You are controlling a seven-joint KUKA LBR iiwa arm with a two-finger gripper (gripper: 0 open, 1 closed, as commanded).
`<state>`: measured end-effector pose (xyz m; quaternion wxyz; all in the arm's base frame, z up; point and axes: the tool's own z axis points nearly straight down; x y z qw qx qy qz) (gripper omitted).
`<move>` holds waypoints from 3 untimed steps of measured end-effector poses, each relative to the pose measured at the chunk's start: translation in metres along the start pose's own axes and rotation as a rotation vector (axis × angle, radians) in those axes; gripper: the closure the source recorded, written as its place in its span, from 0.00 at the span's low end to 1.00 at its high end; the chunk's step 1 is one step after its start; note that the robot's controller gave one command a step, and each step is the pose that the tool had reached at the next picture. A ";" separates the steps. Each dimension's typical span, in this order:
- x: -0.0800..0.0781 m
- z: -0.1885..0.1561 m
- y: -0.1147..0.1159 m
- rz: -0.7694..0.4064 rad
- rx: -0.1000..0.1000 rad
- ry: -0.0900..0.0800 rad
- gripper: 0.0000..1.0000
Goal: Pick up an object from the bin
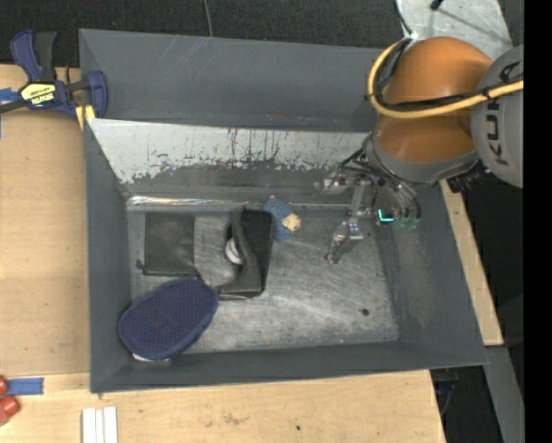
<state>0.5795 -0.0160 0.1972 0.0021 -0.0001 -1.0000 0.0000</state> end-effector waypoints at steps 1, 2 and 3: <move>-0.042 0.122 0.066 -0.317 0.004 -0.020 0.00; -0.039 0.122 0.089 -0.548 0.008 -0.022 0.00; -0.014 0.065 0.126 -0.644 0.002 -0.013 0.00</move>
Offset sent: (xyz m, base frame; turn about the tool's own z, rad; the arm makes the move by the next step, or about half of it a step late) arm 0.0360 0.0674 -0.1272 -0.3185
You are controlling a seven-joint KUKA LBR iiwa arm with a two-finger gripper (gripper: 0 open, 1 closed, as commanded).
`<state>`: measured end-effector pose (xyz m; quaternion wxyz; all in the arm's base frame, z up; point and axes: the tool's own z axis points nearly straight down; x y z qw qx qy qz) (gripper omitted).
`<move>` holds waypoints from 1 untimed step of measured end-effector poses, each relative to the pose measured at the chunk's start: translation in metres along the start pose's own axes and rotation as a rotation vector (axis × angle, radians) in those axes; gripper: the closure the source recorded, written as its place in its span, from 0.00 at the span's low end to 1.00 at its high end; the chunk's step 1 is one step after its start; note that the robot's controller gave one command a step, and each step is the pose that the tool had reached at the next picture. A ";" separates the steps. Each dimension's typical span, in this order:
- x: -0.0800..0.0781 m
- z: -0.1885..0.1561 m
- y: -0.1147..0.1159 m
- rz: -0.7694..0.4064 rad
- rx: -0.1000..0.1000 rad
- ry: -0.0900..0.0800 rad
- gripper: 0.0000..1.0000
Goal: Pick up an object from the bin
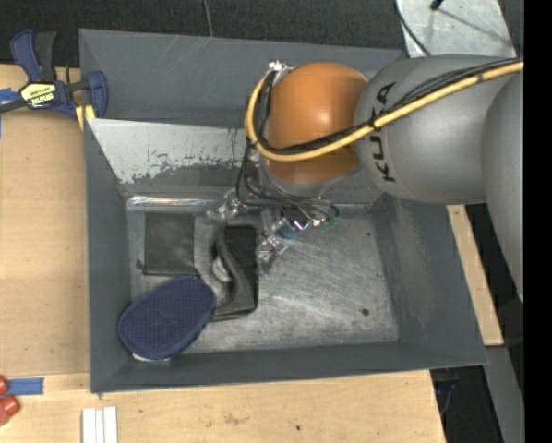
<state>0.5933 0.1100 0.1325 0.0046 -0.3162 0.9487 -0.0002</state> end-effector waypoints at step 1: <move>0.000 0.025 -0.001 -0.258 -0.004 0.007 0.00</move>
Offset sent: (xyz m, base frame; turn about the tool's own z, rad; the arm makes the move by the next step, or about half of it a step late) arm 0.0002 -0.0004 -0.0249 -0.2593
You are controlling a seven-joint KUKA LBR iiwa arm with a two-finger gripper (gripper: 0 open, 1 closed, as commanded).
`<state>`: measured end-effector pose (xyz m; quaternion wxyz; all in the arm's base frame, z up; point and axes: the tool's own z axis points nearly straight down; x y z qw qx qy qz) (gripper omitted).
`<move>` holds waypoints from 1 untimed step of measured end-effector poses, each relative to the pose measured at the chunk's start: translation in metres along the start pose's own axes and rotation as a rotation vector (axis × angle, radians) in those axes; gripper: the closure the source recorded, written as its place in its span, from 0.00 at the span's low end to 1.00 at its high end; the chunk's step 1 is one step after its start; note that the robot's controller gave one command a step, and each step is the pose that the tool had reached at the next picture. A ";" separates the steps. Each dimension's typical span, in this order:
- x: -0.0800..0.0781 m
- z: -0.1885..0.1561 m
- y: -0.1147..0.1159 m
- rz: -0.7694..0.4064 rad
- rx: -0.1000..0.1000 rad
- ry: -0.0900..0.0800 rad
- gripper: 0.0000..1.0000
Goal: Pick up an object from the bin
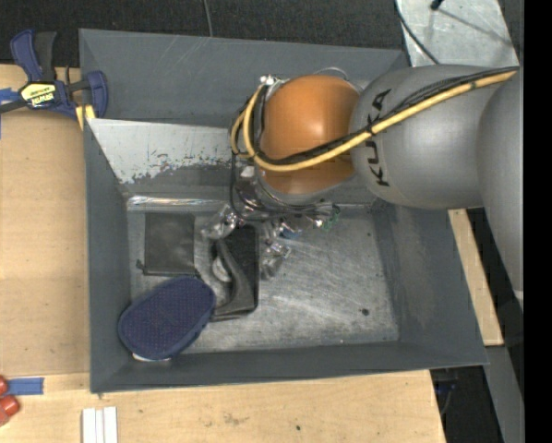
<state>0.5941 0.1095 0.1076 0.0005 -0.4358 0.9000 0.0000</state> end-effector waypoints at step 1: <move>-0.022 0.015 0.012 -0.441 0.000 0.000 0.00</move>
Offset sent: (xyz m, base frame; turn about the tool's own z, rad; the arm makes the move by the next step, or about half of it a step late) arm 0.0036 0.0248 -0.0163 -0.4407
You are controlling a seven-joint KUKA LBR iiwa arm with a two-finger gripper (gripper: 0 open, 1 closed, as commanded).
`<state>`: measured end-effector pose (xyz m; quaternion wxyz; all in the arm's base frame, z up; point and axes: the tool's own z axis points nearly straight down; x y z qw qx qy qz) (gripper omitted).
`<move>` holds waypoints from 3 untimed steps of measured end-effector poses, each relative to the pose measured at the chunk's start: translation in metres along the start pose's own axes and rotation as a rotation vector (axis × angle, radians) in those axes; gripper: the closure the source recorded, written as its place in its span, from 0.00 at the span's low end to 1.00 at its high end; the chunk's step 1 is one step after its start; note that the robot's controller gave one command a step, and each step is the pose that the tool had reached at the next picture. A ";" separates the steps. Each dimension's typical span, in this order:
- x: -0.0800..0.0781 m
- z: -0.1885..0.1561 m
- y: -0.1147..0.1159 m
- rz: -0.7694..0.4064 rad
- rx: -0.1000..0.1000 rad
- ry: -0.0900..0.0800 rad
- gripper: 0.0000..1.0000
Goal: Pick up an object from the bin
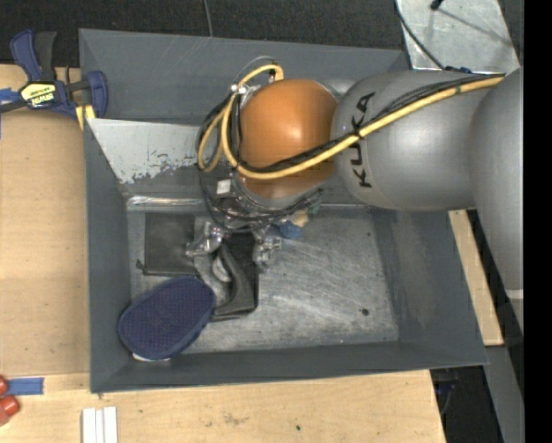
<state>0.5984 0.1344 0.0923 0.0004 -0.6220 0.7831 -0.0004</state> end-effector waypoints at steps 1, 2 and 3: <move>0.011 0.016 -0.020 -0.410 0.007 -0.016 0.00; 0.011 0.015 -0.019 -0.407 0.005 -0.016 1.00; 0.023 -0.124 0.016 -0.577 0.002 -0.002 1.00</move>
Offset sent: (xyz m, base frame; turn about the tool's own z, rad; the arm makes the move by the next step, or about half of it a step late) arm 0.0141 -0.0223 -0.0223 -0.4109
